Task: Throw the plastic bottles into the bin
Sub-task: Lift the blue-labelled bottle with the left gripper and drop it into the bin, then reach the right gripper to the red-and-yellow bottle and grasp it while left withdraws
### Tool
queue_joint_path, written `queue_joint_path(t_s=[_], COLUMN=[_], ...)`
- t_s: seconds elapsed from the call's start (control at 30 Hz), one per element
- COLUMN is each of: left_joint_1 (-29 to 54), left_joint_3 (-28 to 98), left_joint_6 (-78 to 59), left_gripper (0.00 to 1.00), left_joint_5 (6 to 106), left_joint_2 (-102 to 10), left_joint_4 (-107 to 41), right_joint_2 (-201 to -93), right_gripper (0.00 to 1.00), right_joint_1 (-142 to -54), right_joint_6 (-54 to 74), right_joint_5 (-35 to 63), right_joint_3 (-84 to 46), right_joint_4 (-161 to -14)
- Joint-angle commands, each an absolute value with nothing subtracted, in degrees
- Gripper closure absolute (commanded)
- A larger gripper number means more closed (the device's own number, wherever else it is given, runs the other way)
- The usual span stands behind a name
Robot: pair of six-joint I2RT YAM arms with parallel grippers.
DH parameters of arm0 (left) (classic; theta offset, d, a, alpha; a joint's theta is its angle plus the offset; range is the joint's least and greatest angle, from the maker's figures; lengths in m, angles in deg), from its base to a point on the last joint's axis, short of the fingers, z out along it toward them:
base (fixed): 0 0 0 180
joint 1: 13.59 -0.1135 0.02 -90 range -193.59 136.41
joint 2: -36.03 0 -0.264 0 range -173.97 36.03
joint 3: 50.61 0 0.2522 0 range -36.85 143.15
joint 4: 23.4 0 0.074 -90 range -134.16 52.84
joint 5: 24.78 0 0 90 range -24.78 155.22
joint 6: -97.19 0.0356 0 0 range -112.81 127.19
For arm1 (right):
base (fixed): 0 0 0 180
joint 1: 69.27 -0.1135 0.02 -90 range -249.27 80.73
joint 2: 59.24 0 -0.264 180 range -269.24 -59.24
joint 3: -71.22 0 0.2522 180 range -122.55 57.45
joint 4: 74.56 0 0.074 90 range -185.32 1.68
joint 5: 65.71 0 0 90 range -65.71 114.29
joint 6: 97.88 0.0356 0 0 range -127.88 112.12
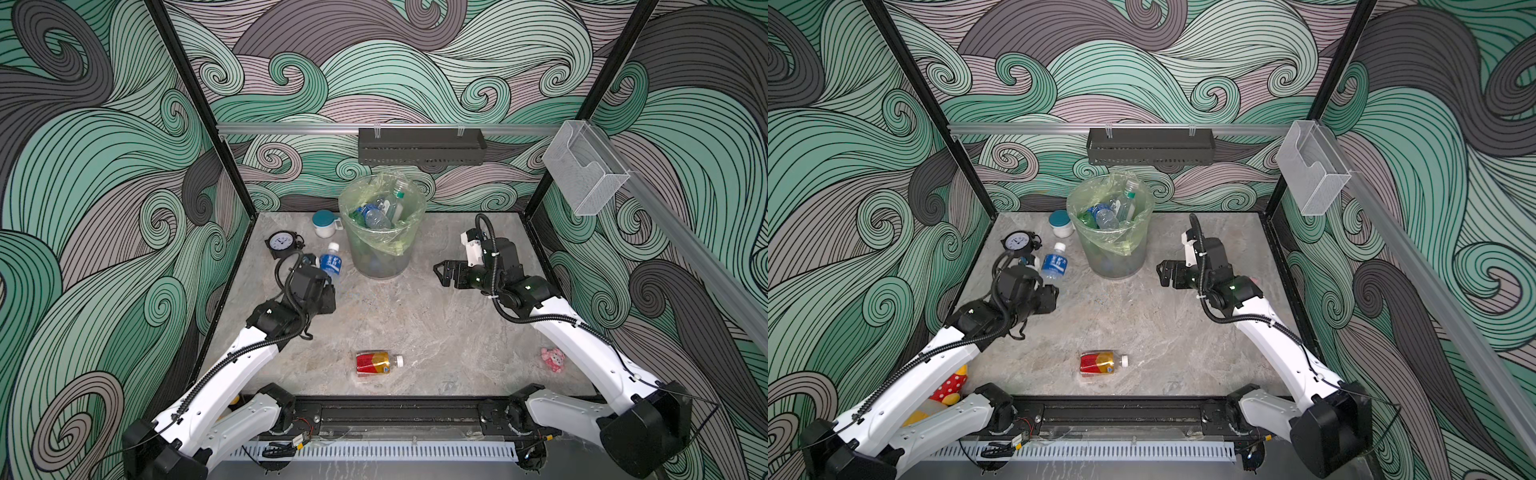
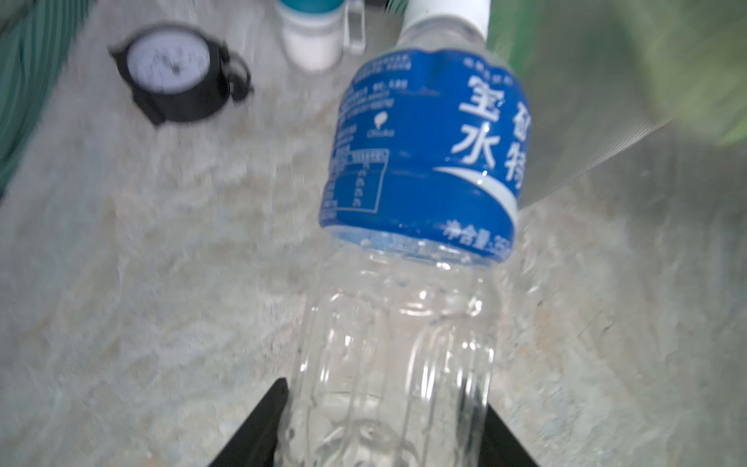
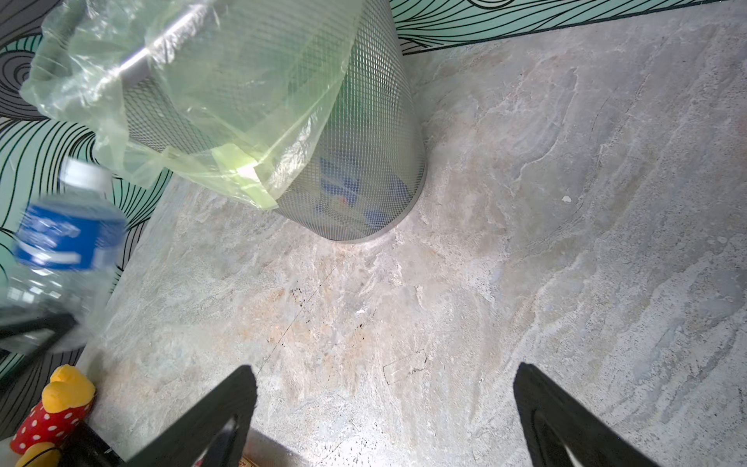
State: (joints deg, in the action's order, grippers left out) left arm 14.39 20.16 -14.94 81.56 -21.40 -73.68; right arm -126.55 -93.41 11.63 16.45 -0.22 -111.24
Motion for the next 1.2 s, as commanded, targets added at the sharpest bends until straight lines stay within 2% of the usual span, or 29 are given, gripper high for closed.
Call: queue_joint_path(t_s=[0.0, 0.1, 0.13, 0.17, 0.23, 0.27, 0.33, 0.4, 0.53, 0.73, 1.17], left_joint_1=[14.1, 14.0, 14.0, 14.0, 14.0, 14.0, 14.1, 14.0, 14.0, 13.7, 10.8], left_joint_3=[37.3, 53.9, 59.1, 64.3, 74.1, 77.2, 78.7, 74.1, 60.6, 48.4, 25.2], left_joint_6=[-3.9, -1.5, -1.5, -1.7, -2.5, -2.3, -2.3, -2.7, -4.2, -6.3, -12.3], left_gripper=[0.56, 0.55, 0.46, 0.31, 0.08, 0.07, 0.06, 0.06, 0.04, 0.04, 0.01], left_joint_5=[80.9, 75.9, 73.2, 70.9, 69.2, 68.1, 67.1, 67.1, 67.8, 72.7, 82.0], left_joint_2=[-28.0, -38.9, -42.7, -47.0, -54.5, -57.0, -58.5, -56.4, -47.2, -35.8, -16.2], left_joint_4=[-75.7, -77.4, -78.4, -80.6, -86.9, -89.4, -90.9, -87.9, -79.5, -80.0, -82.8], right_joint_2=[-126.1, -126.0, -126.0, -125.9, -125.5, -125.1, -124.0, -122.8, -120.8, -122.9, -131.1], right_gripper=[0.0, 0.0, 0.0, 0.0, 0.0, 0.0, 0.0, 0.0, 0.0, 0.02, 0.05], right_joint_1=[-93.1, -93.1, -93.1, -93.1, -93.1, -93.1, -93.1, -93.1, -93.3, -94.8, -109.3], right_joint_6=[11.2, 11.8, 12.0, 12.1, 12.2, 12.2, 11.6, 10.3, 7.3, 2.6, -9.7], right_joint_5=[17.2, 17.0, 16.8, 16.6, 16.4, 16.4, 16.6, 15.9, 12.7, 7.6, 5.7], right_joint_3=[0.4, 1.0, 1.1, 1.1, 1.3, 1.5, 1.9, 2.7, 4.5, 3.4, -2.5], right_joint_4=[-110.2, -109.5, -109.5, -109.6, -110.2, -110.5, -111.5, -111.9, -111.1, -111.8, -115.4])
